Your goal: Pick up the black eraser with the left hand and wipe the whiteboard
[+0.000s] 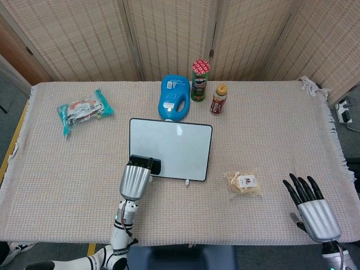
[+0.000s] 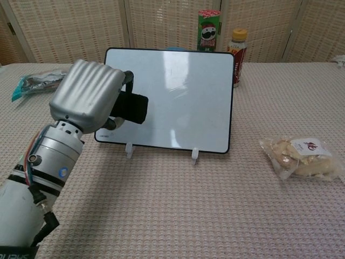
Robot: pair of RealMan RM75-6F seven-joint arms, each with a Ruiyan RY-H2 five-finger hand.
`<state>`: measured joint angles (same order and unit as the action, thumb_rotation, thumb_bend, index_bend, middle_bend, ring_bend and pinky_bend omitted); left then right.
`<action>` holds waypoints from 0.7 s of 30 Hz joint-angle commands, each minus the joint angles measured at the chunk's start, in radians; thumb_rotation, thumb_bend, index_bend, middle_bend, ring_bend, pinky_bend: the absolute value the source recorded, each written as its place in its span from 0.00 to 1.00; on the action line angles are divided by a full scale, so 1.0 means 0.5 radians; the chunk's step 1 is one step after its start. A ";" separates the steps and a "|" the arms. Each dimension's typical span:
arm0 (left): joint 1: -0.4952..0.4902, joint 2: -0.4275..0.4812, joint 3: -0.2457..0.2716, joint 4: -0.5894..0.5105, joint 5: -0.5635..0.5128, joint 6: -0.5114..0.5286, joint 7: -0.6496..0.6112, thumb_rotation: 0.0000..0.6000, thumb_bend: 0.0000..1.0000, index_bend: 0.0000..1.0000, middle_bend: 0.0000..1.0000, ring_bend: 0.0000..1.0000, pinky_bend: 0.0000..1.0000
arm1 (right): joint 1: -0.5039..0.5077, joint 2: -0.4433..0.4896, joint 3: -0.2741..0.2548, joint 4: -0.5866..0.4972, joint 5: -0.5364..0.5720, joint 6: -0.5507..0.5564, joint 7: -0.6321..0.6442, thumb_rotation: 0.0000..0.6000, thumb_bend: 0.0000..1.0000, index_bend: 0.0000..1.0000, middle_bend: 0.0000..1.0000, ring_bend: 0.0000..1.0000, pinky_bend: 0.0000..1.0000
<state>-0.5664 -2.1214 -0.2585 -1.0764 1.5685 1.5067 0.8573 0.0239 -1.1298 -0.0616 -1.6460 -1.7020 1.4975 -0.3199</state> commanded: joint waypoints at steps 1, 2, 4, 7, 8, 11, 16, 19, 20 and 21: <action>-0.045 -0.055 -0.028 0.060 -0.017 -0.028 0.008 1.00 0.49 0.70 1.00 0.96 0.89 | -0.002 0.009 -0.004 -0.004 -0.011 0.007 0.016 1.00 0.29 0.00 0.00 0.09 0.00; -0.059 -0.072 -0.033 0.083 -0.023 -0.039 0.007 1.00 0.49 0.70 1.00 0.96 0.89 | -0.003 0.014 -0.005 -0.006 -0.014 0.012 0.026 1.00 0.29 0.00 0.00 0.09 0.00; -0.084 -0.107 -0.041 0.133 -0.037 -0.062 -0.005 1.00 0.49 0.70 1.00 0.96 0.89 | -0.007 0.025 -0.006 -0.009 -0.020 0.025 0.052 1.00 0.29 0.00 0.00 0.09 0.00; -0.125 -0.165 -0.064 0.233 -0.065 -0.091 -0.044 1.00 0.49 0.70 1.00 0.96 0.89 | -0.009 0.045 -0.010 -0.006 -0.036 0.041 0.095 1.00 0.29 0.00 0.00 0.09 0.00; -0.136 -0.182 -0.073 0.262 -0.076 -0.099 -0.060 1.00 0.49 0.70 1.00 0.96 0.89 | -0.008 0.049 -0.011 -0.005 -0.036 0.039 0.105 1.00 0.29 0.00 0.00 0.09 0.00; -0.175 -0.233 -0.099 0.365 -0.102 -0.112 -0.093 1.00 0.50 0.70 1.00 0.96 0.89 | 0.000 0.063 -0.011 -0.004 -0.033 0.024 0.128 1.00 0.29 0.00 0.00 0.09 0.00; -0.202 -0.269 -0.106 0.456 -0.125 -0.111 -0.136 1.00 0.49 0.70 1.00 0.96 0.89 | -0.002 0.067 -0.007 -0.005 -0.031 0.027 0.133 1.00 0.30 0.00 0.00 0.09 0.00; -0.218 -0.284 -0.102 0.495 -0.132 -0.111 -0.159 1.00 0.49 0.70 1.00 0.96 0.89 | -0.006 0.064 -0.008 -0.007 -0.035 0.033 0.128 1.00 0.29 0.00 0.00 0.09 0.00; -0.223 -0.289 -0.099 0.506 -0.132 -0.110 -0.164 1.00 0.49 0.70 1.00 0.96 0.89 | -0.006 0.063 -0.009 -0.007 -0.036 0.032 0.126 1.00 0.29 0.00 0.00 0.09 0.00; -0.228 -0.295 -0.095 0.522 -0.132 -0.107 -0.169 1.00 0.49 0.70 1.00 0.96 0.89 | -0.005 0.062 -0.009 -0.006 -0.036 0.029 0.125 1.00 0.29 0.00 0.00 0.09 0.00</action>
<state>-0.6780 -2.2661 -0.3074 -0.8194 1.5033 1.4524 0.7753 0.0212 -1.0986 -0.0659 -1.6492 -1.7202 1.5123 -0.2572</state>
